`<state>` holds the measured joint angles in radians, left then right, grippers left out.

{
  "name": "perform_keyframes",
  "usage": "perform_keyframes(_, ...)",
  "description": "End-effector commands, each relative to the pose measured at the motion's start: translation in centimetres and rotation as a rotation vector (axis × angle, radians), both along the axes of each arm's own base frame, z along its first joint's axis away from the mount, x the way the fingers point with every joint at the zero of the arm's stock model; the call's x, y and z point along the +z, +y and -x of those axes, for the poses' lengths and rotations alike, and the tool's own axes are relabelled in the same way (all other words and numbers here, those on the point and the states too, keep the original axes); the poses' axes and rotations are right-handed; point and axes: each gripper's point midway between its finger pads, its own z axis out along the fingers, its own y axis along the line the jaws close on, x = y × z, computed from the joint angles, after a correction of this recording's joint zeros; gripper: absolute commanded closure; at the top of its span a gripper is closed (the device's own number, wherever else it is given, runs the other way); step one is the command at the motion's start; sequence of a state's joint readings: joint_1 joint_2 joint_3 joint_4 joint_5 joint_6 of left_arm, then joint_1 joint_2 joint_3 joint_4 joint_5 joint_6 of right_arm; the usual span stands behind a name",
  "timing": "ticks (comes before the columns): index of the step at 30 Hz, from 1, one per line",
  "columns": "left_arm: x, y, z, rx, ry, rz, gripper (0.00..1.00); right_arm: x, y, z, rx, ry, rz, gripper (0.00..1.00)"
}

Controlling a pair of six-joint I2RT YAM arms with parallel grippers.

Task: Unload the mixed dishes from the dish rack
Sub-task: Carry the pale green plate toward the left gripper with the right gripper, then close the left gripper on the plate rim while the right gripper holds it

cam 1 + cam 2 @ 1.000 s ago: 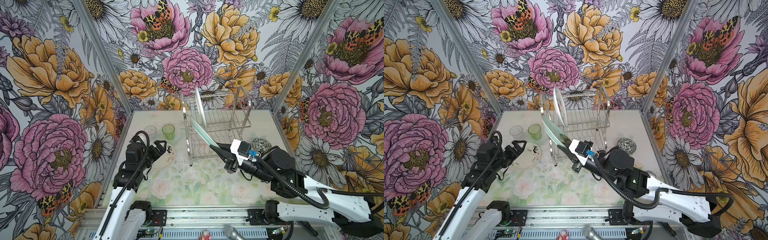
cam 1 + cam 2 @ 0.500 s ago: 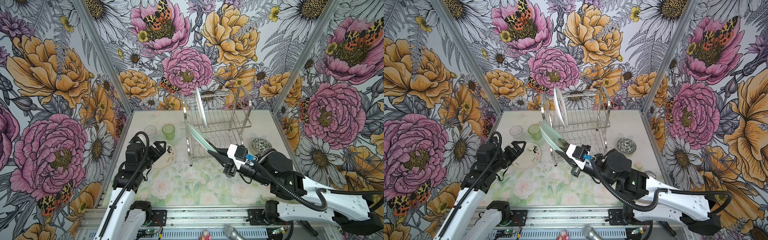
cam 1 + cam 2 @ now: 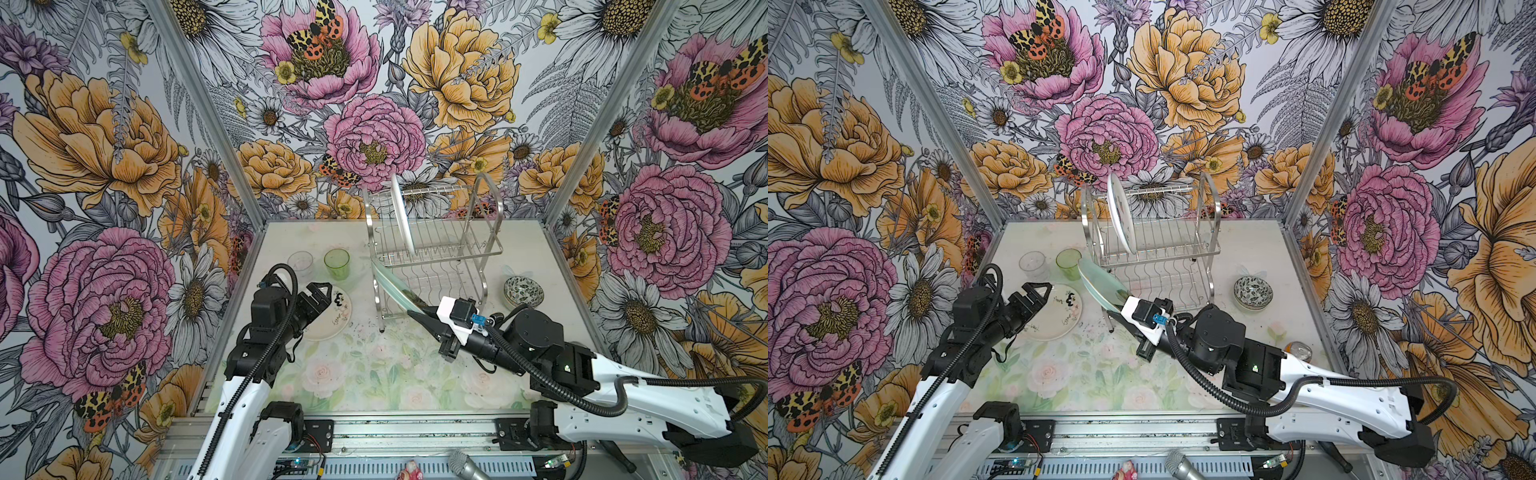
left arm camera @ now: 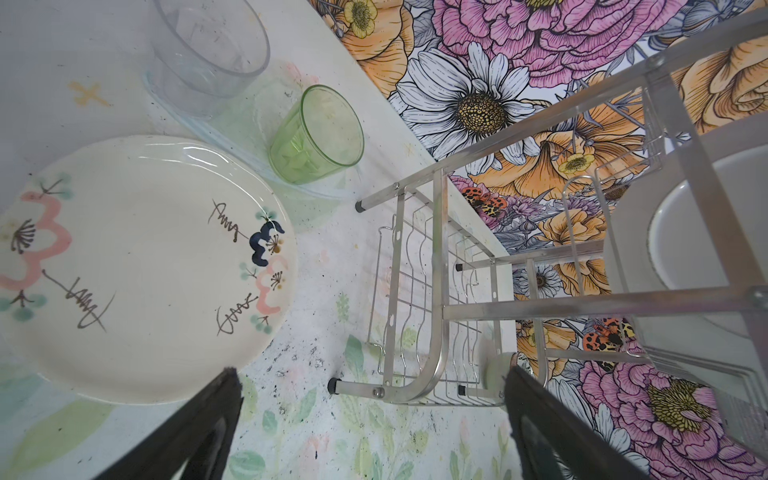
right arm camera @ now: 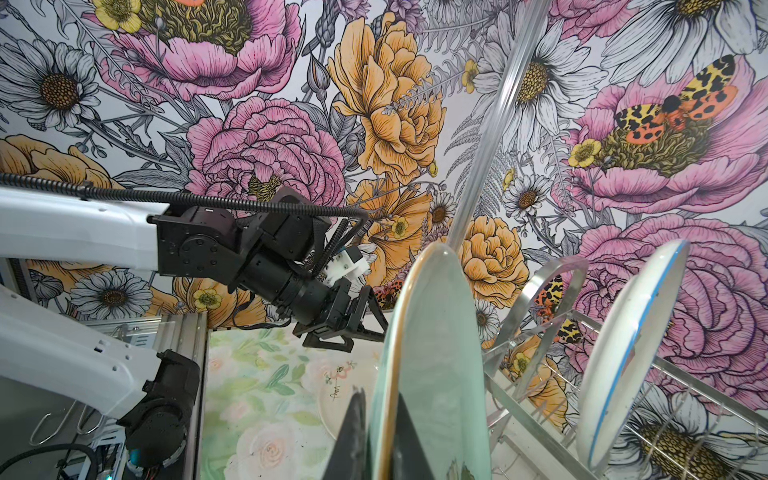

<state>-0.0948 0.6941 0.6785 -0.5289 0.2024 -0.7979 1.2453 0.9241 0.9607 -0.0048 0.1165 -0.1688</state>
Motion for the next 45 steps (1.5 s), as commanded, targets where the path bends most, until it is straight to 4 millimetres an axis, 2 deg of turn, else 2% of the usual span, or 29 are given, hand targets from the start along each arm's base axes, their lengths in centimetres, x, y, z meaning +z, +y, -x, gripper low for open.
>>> perform_keyframes(1,-0.2,0.4,0.2,0.020,0.009,0.002,0.01,3.7,-0.2,0.2,-0.002,-0.030,-0.147,1.00)
perform_keyframes(7,-0.2,0.3,0.3,0.017,0.013,0.010,0.01,2.2,1.0,0.1,0.009,0.006,-0.123,1.00)
perform_keyframes(16,0.9,0.1,0.7,0.015,0.008,0.044,0.01,-1.9,3.2,-1.1,-0.018,0.053,-0.006,1.00)
perform_keyframes(33,2.9,-2.4,1.9,-0.055,0.028,0.248,0.01,-6.7,6.2,-3.3,-0.092,0.042,0.155,1.00)
perform_keyframes(38,3.7,-3.5,2.6,-0.093,0.045,0.323,0.01,-7.4,6.7,-3.8,-0.128,0.021,0.190,1.00)
perform_keyframes(45,4.5,-5.0,3.3,-0.118,0.063,0.407,0.01,-7.2,7.1,-4.4,-0.157,-0.003,0.208,1.00)
